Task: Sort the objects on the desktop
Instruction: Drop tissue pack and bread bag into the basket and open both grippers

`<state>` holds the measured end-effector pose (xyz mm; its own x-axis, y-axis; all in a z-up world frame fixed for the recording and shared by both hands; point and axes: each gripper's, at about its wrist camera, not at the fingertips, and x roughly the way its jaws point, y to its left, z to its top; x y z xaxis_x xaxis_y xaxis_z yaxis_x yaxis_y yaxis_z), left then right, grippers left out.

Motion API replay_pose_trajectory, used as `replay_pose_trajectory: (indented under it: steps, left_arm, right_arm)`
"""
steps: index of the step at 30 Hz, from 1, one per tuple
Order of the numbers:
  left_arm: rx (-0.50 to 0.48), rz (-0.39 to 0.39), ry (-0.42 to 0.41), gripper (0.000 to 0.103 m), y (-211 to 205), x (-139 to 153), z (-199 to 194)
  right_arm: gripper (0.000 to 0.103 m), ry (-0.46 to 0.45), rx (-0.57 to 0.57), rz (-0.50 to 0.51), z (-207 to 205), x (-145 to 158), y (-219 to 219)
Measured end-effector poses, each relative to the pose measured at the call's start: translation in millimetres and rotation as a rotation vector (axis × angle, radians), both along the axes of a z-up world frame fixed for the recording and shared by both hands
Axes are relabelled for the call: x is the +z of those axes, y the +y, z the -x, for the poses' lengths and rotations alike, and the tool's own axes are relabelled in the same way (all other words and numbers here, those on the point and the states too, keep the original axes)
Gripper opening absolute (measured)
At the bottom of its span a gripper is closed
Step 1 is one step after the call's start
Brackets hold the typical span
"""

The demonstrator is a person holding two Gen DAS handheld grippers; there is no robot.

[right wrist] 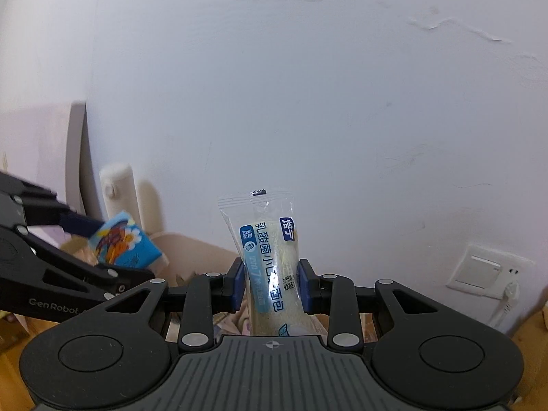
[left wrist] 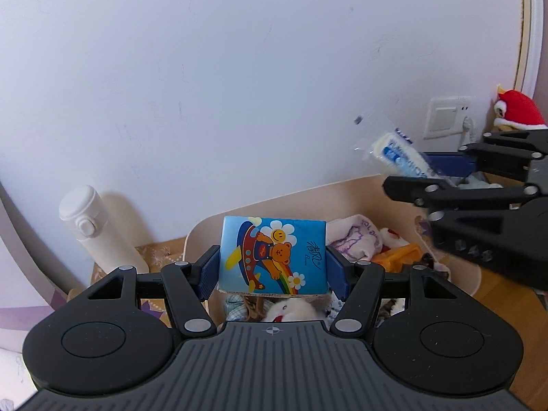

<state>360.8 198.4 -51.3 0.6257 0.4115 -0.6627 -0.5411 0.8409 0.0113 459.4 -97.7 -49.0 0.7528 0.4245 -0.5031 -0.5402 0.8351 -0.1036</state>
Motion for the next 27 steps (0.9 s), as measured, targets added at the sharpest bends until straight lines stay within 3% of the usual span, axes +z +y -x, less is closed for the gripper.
replay_pose_trajectory:
  steps: [4, 11, 17, 21, 24, 27]
  left_arm:
    - [-0.023, 0.003, 0.007, 0.064, 7, -12, -3]
    - [-0.095, 0.016, 0.062, 0.064, 17, -33, -11]
    - [-0.134, 0.031, 0.108, 0.064, 14, -49, -19]
    - [-0.148, 0.018, 0.122, 0.065, 11, -52, -18]
    - [-0.13, -0.01, 0.15, 0.076, 8, -53, -16]
    - [-0.132, -0.013, 0.153, 0.077, 7, -51, -14]
  right_arm:
    - [0.03, 0.0, -0.04, 0.065, -6, -13, 19]
    - [0.03, 0.141, -0.046, 0.099, -20, -37, 41]
    - [0.031, 0.188, -0.025, 0.139, -21, -48, 44]
    - [0.051, 0.21, -0.038, 0.13, -21, -47, 39]
    - [0.057, 0.192, -0.029, 0.137, -14, -44, 36]
    - [0.063, 0.176, -0.025, 0.14, -6, -41, 32]
